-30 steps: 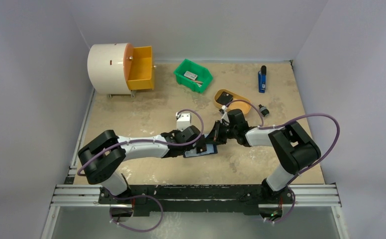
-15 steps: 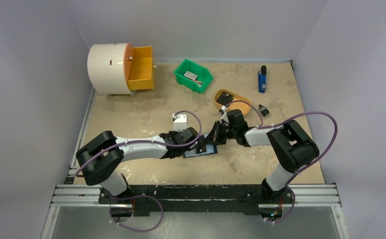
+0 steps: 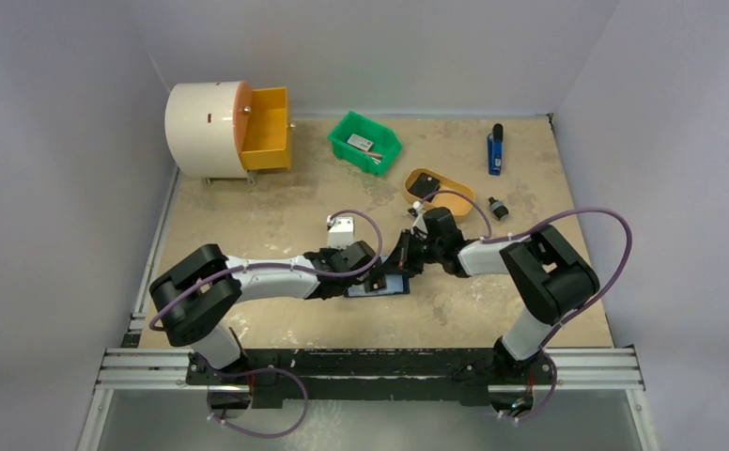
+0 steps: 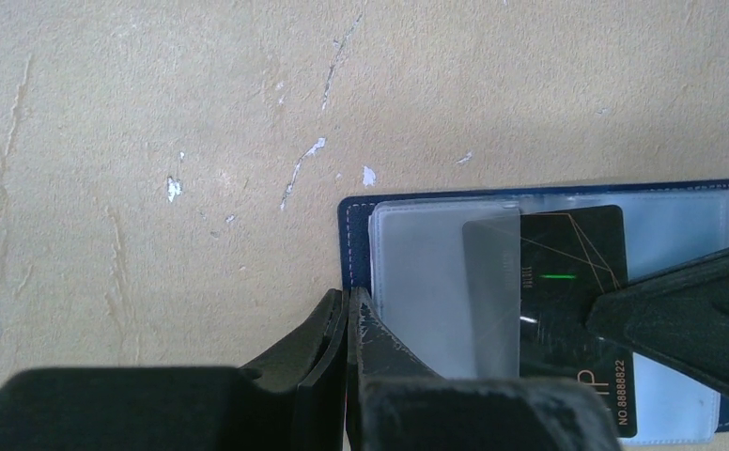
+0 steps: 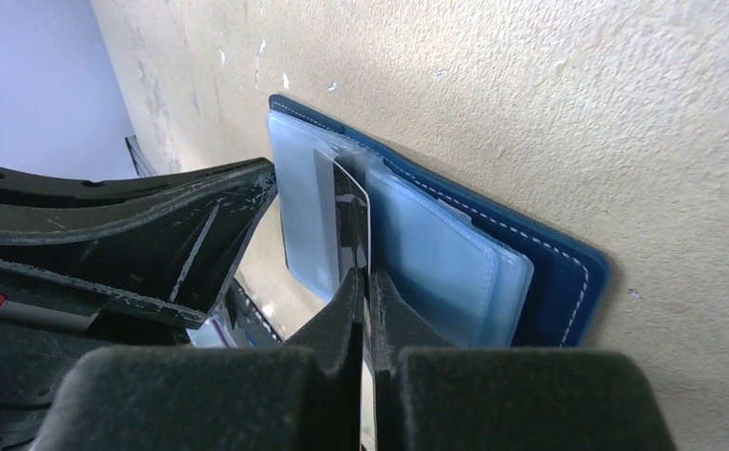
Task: Put the credit cards into the card holder
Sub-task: Insert the credit card into the card holder.
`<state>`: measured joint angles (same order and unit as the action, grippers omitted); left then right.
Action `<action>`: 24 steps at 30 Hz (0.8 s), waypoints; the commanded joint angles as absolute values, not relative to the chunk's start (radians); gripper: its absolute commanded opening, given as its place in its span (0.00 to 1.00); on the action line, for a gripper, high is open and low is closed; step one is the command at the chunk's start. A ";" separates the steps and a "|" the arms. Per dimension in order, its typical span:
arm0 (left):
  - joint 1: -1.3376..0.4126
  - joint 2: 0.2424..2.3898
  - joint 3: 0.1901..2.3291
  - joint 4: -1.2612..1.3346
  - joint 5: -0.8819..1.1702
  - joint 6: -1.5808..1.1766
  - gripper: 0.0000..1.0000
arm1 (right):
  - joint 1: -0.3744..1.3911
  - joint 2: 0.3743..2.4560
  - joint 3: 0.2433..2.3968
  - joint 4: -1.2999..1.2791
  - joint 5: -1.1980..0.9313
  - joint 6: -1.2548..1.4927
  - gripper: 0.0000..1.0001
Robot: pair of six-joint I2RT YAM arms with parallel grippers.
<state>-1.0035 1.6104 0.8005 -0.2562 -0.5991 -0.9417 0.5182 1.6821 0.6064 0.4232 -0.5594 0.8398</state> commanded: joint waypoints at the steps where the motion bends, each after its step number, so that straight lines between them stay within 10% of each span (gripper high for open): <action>1: -1.000 1.625 0.778 -0.210 -0.567 -0.958 0.00 | 0.539 1.702 0.616 0.408 -0.517 0.855 0.00; 24: -0.999 1.599 0.734 -0.157 -0.535 -0.976 0.00 | 0.602 1.743 0.650 0.467 -0.485 0.949 0.00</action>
<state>-1.0023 1.5948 0.7567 -0.1825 -0.5980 -0.9508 0.5793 1.7176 0.6239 0.4686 -0.5140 0.9516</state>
